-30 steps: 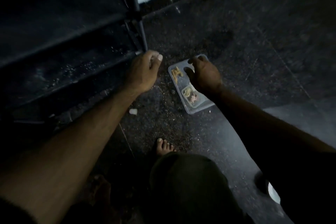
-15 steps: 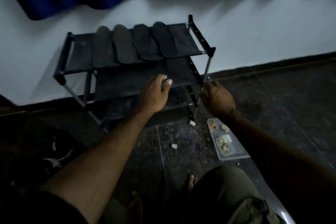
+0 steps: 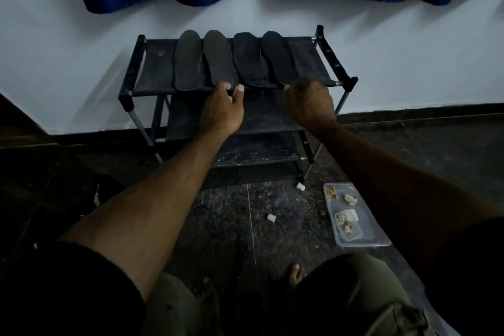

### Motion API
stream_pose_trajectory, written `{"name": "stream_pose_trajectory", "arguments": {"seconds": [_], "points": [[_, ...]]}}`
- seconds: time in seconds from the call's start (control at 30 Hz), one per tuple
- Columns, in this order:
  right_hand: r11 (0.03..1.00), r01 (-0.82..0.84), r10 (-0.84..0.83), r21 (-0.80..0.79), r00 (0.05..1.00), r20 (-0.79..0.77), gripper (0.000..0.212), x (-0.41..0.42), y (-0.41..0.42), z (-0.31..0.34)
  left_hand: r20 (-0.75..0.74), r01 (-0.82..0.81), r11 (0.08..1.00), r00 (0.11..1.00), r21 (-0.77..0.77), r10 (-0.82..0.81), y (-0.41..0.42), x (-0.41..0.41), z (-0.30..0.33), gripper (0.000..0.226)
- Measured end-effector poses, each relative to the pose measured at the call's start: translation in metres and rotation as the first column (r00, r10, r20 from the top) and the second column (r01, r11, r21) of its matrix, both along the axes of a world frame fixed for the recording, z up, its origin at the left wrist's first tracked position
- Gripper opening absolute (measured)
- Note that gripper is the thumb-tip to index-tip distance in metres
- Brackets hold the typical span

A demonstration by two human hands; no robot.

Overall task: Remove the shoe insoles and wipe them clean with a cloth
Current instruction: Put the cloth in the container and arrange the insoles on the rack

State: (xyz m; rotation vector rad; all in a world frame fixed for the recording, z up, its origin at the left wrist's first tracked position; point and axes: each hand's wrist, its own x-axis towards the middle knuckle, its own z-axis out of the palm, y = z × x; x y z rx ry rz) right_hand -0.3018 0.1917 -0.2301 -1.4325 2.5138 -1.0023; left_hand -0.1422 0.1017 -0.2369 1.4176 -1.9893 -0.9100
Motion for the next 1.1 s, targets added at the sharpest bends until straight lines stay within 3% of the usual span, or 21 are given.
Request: {"name": "stream_pose_trajectory", "arguments": {"seconds": [0.17,0.33,0.53,0.77,0.9,1.1], "points": [[0.978,0.206,-0.196,-0.002,0.933,0.303,0.044,-0.009,-0.019,-0.009,-0.191,-0.076,0.961,0.973,0.265,0.129,-0.014,-0.026,-0.013,0.045],[0.943,0.329,-0.283,0.047,0.720,0.634,0.049,-0.021,-0.043,-0.026,-0.241,-0.052,0.868,0.951,0.494,0.194,-0.022,-0.054,-0.016,0.048],[0.923,0.384,-0.289,0.033,0.634,0.718,0.050,-0.032,-0.064,-0.041,-0.263,0.047,0.784,0.953,0.619,0.151,-0.038,-0.072,-0.017,0.063],[0.918,0.396,-0.255,0.014,0.562,0.787,0.032,-0.035,-0.076,-0.047,-0.269,0.053,0.763,0.949,0.645,0.162,-0.047,-0.081,-0.022,0.035],[0.899,0.434,-0.182,-0.059,0.492,0.851,0.022,-0.032,-0.074,-0.042,-0.359,0.082,0.784,0.915,0.615,0.185,-0.038,-0.076,-0.019,0.029],[0.894,0.441,-0.137,-0.074,0.427,0.894,0.020,-0.024,-0.049,-0.038,-0.416,0.116,0.731,0.877,0.672,0.243,-0.025,-0.065,-0.017,0.021]]}}
